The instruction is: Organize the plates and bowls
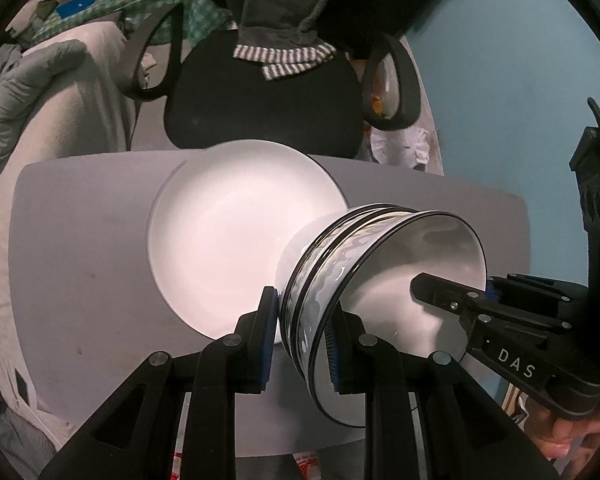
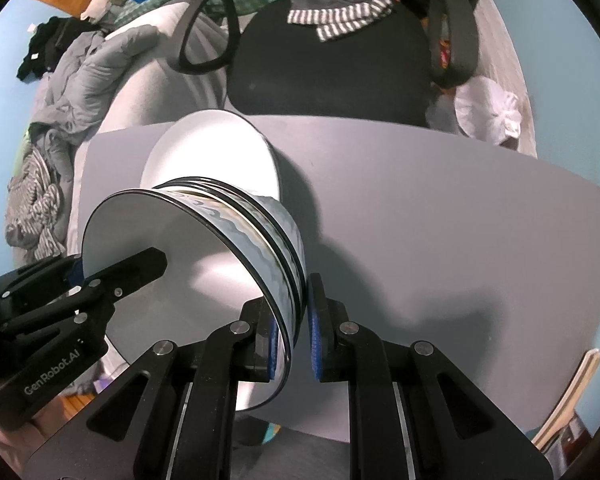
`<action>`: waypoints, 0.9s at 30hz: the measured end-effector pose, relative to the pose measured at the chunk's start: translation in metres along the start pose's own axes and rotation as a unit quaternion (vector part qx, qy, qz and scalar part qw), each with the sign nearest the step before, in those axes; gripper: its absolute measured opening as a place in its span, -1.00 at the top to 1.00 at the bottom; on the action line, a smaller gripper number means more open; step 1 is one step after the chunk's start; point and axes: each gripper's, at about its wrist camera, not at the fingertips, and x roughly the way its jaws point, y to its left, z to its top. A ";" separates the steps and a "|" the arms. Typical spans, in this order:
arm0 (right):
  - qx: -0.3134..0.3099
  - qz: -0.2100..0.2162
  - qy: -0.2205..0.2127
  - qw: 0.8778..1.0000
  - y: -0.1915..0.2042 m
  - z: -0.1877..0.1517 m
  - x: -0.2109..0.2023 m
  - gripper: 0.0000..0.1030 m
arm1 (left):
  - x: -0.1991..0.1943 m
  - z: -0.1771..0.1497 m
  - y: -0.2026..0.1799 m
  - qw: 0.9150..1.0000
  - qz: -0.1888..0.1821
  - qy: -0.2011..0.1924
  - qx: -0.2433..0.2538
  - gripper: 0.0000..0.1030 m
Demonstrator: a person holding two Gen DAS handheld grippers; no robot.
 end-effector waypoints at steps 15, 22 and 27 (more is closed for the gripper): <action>-0.039 -0.016 0.022 0.999 0.045 0.038 0.030 0.74 | 0.019 0.022 0.053 0.999 0.006 0.015 -0.038 0.59; -0.053 -0.030 0.042 0.997 0.052 0.047 0.048 0.74 | 0.031 0.027 0.061 0.999 0.010 0.029 -0.038 0.59; -0.058 -0.038 0.039 0.997 0.057 0.052 0.049 0.74 | 0.032 0.026 0.062 0.998 0.009 0.031 -0.044 0.59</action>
